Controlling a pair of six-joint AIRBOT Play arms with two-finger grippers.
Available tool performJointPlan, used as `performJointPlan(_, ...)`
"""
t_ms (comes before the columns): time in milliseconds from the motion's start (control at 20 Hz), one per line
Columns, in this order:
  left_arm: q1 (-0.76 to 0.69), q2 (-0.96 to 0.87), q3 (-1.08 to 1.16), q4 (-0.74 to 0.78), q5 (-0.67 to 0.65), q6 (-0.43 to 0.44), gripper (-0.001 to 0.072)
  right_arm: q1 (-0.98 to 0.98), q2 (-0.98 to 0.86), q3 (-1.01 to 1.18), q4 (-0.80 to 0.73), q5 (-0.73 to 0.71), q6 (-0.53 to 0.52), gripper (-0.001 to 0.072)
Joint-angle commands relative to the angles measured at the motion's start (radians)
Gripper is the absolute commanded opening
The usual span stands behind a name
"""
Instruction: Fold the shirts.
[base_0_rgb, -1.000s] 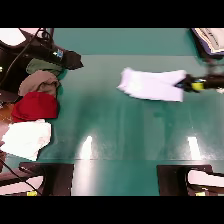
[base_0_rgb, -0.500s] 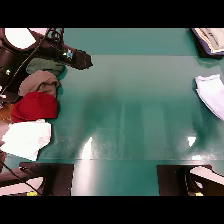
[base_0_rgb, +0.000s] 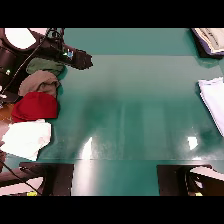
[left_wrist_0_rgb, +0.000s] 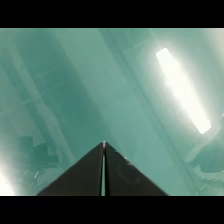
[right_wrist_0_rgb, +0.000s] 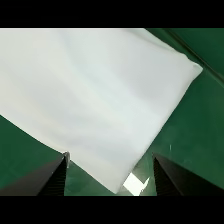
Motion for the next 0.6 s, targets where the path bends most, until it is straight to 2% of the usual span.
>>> performJointPlan(0, 0.000, 0.000, 0.000, 0.000, 0.002, 0.016, 0.0022, 0.046, -0.003, 0.078, 0.038, 0.106, 0.050, 0.0590)
performJointPlan(50, 0.000, 0.000, 0.000, 0.001, 0.010, 0.018, 0.0022, 0.080, 0.004, 0.072, 0.114, 0.117, 0.050, 0.0560)
performJointPlan(150, 0.000, 0.000, 0.000, 0.000, -0.005, 0.018, 0.0022, 0.182, 0.017, 0.045, 0.245, 0.118, 0.049, 0.0555)
performJointPlan(300, 0.000, 0.000, 0.000, -0.001, -0.042, 0.017, 0.0022, 0.375, 0.024, 0.027, 0.266, 0.122, 0.049, 0.0549)
performJointPlan(350, 0.000, 0.000, 0.000, -0.001, -0.035, 0.017, 0.0022, 0.433, 0.025, 0.027, 0.267, 0.122, 0.049, 0.0445)
performJointPlan(400, 0.000, 0.000, 0.000, -0.001, -0.029, 0.017, 0.0022, 0.496, 0.025, 0.028, 0.268, 0.127, 0.049, 0.0231)
performJointPlan(450, 0.000, 0.000, 0.000, -0.001, -0.016, 0.018, 0.0022, 0.557, 0.025, 0.028, 0.267, 0.136, 0.046, 0.0070)
performJointPlan(500, 0.000, 0.000, 0.000, -0.001, -0.006, 0.017, 0.0022, 0.616, 0.025, 0.028, 0.265, 0.146, 0.045, 0.0018)
performJointPlan(550, 0.000, 0.000, 0.000, -0.001, 0.002, 0.017, 0.0022, 0.666, 0.025, 0.028, 0.265, 0.153, 0.045, 0.0018)
